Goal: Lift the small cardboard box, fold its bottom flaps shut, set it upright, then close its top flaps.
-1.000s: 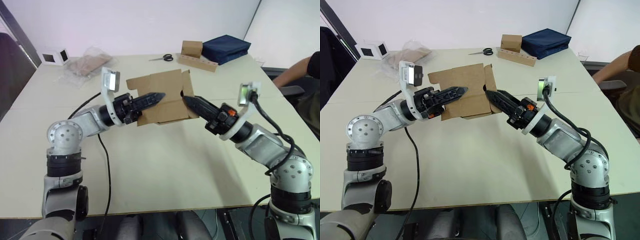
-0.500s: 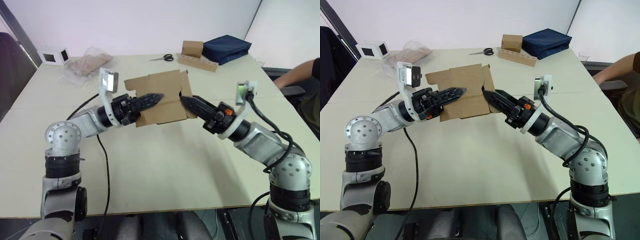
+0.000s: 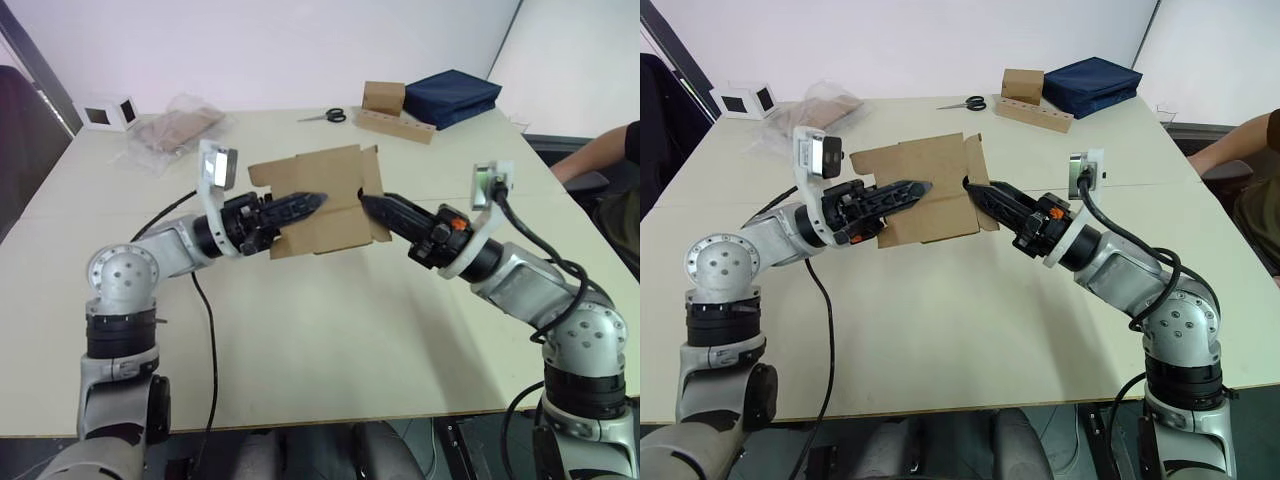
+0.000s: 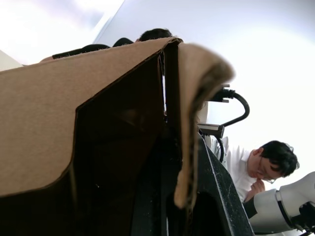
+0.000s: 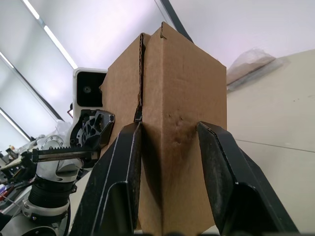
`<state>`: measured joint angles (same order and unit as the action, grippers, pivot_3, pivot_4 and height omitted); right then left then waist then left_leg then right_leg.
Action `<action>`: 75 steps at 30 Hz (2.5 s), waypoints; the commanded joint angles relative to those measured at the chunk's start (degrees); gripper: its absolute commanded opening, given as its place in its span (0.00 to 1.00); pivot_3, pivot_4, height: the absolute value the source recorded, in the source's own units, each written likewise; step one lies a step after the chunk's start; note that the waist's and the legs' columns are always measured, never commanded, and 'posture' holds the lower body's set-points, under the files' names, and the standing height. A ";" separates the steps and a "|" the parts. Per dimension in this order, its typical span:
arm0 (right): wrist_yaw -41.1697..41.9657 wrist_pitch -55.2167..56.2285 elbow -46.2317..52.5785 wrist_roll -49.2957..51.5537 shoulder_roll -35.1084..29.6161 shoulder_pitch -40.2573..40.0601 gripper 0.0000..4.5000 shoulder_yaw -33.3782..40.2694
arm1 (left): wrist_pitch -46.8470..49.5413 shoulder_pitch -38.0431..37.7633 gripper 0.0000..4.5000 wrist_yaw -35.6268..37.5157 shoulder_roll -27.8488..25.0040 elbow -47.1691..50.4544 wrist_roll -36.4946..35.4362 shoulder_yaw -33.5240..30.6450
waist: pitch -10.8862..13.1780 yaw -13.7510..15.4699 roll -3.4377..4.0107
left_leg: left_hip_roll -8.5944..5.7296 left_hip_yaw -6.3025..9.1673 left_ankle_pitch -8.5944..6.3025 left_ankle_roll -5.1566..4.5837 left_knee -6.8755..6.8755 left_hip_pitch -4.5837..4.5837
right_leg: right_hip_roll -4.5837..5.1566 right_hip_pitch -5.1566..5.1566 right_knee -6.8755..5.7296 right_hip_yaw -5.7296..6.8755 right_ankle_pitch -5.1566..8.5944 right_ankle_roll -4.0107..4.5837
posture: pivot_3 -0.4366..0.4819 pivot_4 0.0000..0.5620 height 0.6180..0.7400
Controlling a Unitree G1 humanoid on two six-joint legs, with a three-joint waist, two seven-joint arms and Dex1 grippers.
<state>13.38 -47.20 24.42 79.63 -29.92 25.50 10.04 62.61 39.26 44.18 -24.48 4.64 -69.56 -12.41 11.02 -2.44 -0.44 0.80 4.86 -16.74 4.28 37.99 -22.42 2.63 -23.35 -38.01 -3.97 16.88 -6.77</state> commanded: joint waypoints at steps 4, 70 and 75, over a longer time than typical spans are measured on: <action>0.21 -0.13 1.42 3.74 -0.70 0.86 0.39 1.86 | -0.08 0.57 0.00 0.95 -0.59 1.72 -1.63 -0.67 | 0.00 0.00 0.00 | 0.00 0.00 0.00 0.00 0.00 0.00 | 0.00 0.00 0.00 0.00 0.00 0.00 | 0.48 0.27 1.00; -3.77 2.49 2.12 1.44 1.17 1.19 0.01 -0.34 | -1.66 4.05 0.00 -3.70 1.74 -1.21 -1.47 -1.20 | 0.01 -0.03 -0.01 | 0.00 0.00 0.00 0.00 -0.02 0.00 | -0.01 -0.01 0.02 0.00 0.00 0.00 | 0.48 0.27 1.00; -3.50 1.38 4.78 1.04 2.92 1.26 0.01 -3.75 | -1.88 3.68 0.00 -2.61 2.13 -1.60 -0.65 -0.64 | 0.01 0.07 -0.01 | 0.00 0.00 0.00 0.00 -0.02 -0.01 | 0.00 -0.01 0.02 0.00 0.00 0.00 | 0.48 0.27 1.00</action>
<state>8.82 -45.18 24.75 79.91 -27.58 25.67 8.43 61.61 41.81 40.90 -22.57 2.25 -70.14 -13.73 11.02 -2.36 -0.45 0.80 4.86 -16.74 4.28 37.98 -22.43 2.64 -23.36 -37.99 -3.97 16.88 -6.77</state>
